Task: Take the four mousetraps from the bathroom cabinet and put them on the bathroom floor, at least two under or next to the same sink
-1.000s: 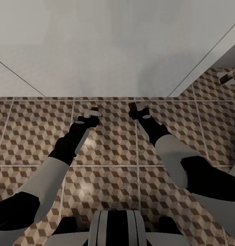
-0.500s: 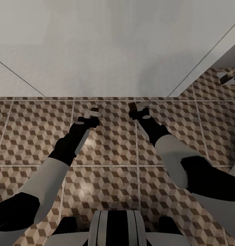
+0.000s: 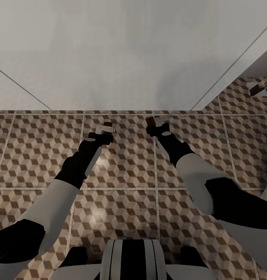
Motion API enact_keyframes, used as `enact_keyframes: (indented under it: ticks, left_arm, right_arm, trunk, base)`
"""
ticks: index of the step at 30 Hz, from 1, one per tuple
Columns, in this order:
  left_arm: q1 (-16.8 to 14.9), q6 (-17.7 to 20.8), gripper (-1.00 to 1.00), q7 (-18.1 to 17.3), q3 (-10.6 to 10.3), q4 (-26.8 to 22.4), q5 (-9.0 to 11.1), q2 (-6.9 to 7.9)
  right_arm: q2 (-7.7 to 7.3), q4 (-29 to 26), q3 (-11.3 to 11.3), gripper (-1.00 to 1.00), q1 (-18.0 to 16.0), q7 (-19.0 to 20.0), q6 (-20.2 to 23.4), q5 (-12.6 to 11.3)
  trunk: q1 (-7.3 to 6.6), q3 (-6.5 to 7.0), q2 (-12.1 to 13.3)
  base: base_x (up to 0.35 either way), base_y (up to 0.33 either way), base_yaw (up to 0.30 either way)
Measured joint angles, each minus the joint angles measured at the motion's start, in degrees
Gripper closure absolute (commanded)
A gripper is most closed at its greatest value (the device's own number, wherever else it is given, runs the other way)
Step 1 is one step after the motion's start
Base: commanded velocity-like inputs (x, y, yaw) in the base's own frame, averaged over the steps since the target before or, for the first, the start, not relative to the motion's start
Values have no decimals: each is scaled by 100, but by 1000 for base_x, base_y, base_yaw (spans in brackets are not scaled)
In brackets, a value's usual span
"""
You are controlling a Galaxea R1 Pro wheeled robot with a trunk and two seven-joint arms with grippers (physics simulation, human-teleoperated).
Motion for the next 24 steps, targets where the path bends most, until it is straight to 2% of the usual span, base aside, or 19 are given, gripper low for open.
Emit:
enact_keyframes:
  ticks: [24]
  left_arm:
    - [0, 1, 100, 0, 2, -16, 17, -1]
  right_arm:
    - [0, 0, 9, 100, 0, 0, -31, 4]
  trunk:
    - [0, 0, 0]
  base:
    - [0, 0, 0]
